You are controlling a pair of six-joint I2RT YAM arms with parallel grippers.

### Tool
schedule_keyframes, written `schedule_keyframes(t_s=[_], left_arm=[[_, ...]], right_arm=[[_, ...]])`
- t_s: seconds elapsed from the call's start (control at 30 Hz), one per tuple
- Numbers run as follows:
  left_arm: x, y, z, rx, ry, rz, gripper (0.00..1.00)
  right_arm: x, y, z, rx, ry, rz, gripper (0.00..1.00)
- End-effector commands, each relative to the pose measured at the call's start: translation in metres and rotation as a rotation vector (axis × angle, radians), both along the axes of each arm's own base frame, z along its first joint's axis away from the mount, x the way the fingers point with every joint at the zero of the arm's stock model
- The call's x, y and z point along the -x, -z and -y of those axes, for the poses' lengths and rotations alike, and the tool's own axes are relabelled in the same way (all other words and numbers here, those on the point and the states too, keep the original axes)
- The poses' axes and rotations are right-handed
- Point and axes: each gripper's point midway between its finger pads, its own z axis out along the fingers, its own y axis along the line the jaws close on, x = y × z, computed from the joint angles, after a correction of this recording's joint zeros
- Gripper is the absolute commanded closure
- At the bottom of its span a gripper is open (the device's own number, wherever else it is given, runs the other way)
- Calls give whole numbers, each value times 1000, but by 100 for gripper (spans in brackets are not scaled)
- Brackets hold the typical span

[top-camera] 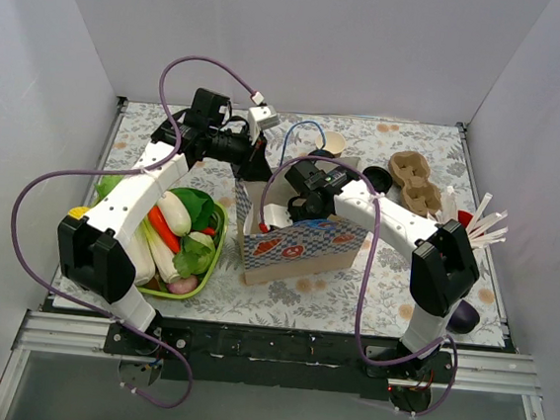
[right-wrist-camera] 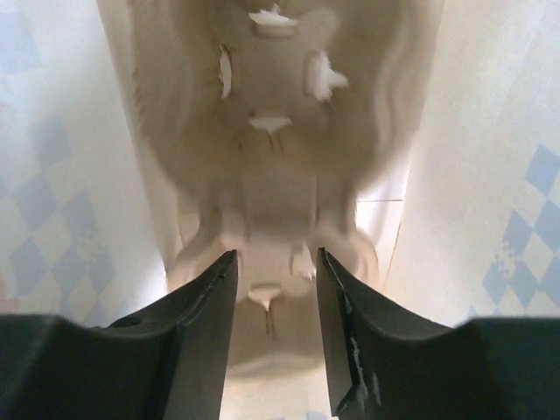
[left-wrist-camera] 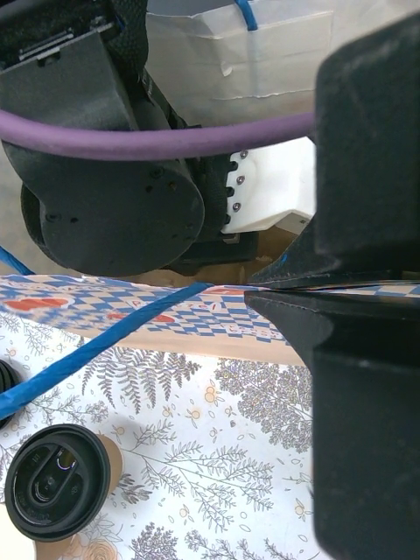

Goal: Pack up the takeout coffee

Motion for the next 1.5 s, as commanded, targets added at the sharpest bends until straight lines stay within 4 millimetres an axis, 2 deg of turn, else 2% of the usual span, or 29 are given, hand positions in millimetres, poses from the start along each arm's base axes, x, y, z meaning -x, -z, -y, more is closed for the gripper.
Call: schedule_keyframes(t_s=[0.0, 0.07, 0.1, 0.13, 0.2, 0.4, 0.5, 0.53, 0.6, 0.63, 0.7, 0.77, 0.8, 0.83, 0.87, 0.9, 0.93, 0.97, 1.0, 1.03, 1.07, 1.1, 1.13, 1.17, 1.33, 1.4, 1.47], left_arm=[[0, -8, 2, 11, 7, 18, 100], [0, -7, 1, 10, 4, 13, 100], [-1, -6, 1, 10, 2, 11, 100], [0, -5, 1, 10, 5, 12, 100], [0, -5, 1, 9, 3, 14, 100], [1, -2, 1, 7, 8, 0, 100], [1, -1, 0, -2, 6, 2, 100], [1, -1, -1, -7, 6, 6, 100], [2, 0, -4, -20, 11, 12, 100], [3, 0, -5, -22, 18, 10, 100], [7, 0, -9, -30, 36, 11, 100], [11, -1, -11, -35, 53, 7, 100], [16, 0, -14, -39, 62, -12, 100], [16, -4, -14, -39, 73, 4, 100], [18, -6, -14, -36, 80, 4, 100], [21, -6, -17, -48, 81, -14, 100], [19, -11, -17, -50, 93, 7, 100], [20, -12, -18, -55, 99, 5, 100], [26, -10, -22, -71, 103, -29, 100], [26, -9, -24, -81, 107, -44, 100], [27, -13, -26, -89, 120, -22, 100], [32, -10, -30, -113, 121, -50, 100], [34, -9, -32, -124, 120, -57, 100], [37, -8, -34, -133, 122, -59, 100], [53, 8, -51, -223, 86, -140, 100], [60, 17, -57, -255, 78, -176, 100], [61, 20, -62, -276, 63, -169, 100]], right_arm=[[-6, -26, -5, -60, -7, 30, 48], [-4, -46, -12, -121, -37, 3, 40], [1, -50, -9, -120, -38, -20, 37], [3, -57, -11, -142, -42, -29, 24], [5, -71, -12, -165, -54, -23, 11], [10, -105, -19, -253, -64, 0, 8], [6, -142, -29, -334, -50, 42, 8], [3, -167, -35, -390, -53, 80, 8], [2, -199, -40, -456, -59, 124, 8], [-2, -230, -43, -527, -40, 169, 9], [-9, -275, -49, -655, -14, 237, 9], [-23, -316, -39, -781, 100, 265, 6], [-34, -345, -37, -879, 125, 329, 4], [-48, -354, -25, -919, 187, 334, 4], [-57, -355, -20, -954, 259, 307, 4], [-69, -366, -15, -1001, 295, 336, 6], [-87, -367, 0, -1011, 362, 358, 7], [-99, -364, 7, -1014, 409, 368, 9], [-110, -351, 12, -1007, 481, 337, 10], [-127, -352, 26, -1024, 528, 375, 12], [-137, -344, 32, -1014, 568, 379, 14], [-147, -328, 36, -989, 605, 369, 15], [-159, -319, 44, -976, 641, 384, 16], [-164, -311, 47, -964, 659, 379, 16], [-190, -241, 55, -873, 758, 259, 20], [-196, -221, 55, -857, 792, 199, 20], [-197, -212, 57, -859, 826, 148, 20]])
